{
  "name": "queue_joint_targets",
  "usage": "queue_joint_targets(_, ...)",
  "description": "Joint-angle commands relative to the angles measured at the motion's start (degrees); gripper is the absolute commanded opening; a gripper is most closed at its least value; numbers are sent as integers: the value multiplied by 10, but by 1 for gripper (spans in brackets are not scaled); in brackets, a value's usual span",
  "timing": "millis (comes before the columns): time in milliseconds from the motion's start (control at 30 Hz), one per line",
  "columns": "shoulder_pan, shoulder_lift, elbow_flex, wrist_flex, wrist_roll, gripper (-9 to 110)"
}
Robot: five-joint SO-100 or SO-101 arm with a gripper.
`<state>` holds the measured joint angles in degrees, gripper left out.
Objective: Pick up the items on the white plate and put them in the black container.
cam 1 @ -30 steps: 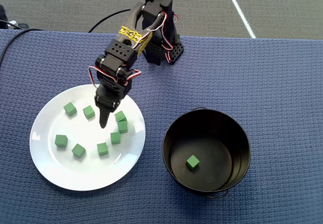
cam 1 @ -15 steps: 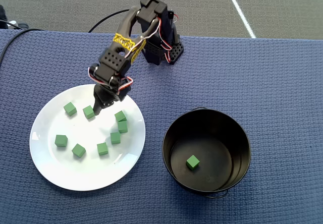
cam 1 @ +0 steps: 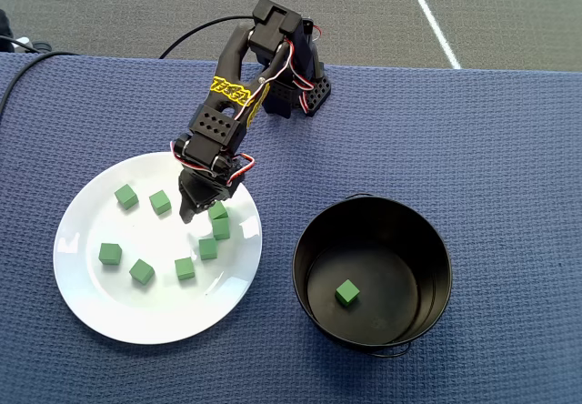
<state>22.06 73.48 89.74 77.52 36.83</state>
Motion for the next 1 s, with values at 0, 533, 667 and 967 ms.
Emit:
queue_joint_targets(0, -15, 5, 9, -9, 10, 22)
queue_joint_targets(533, -23, 18, 52, -46, 25, 0)
queue_joint_targets(667, 7, 103, 54, -33, -2, 0)
queue_joint_targets(967, -139, 432, -47, -127, -323, 0)
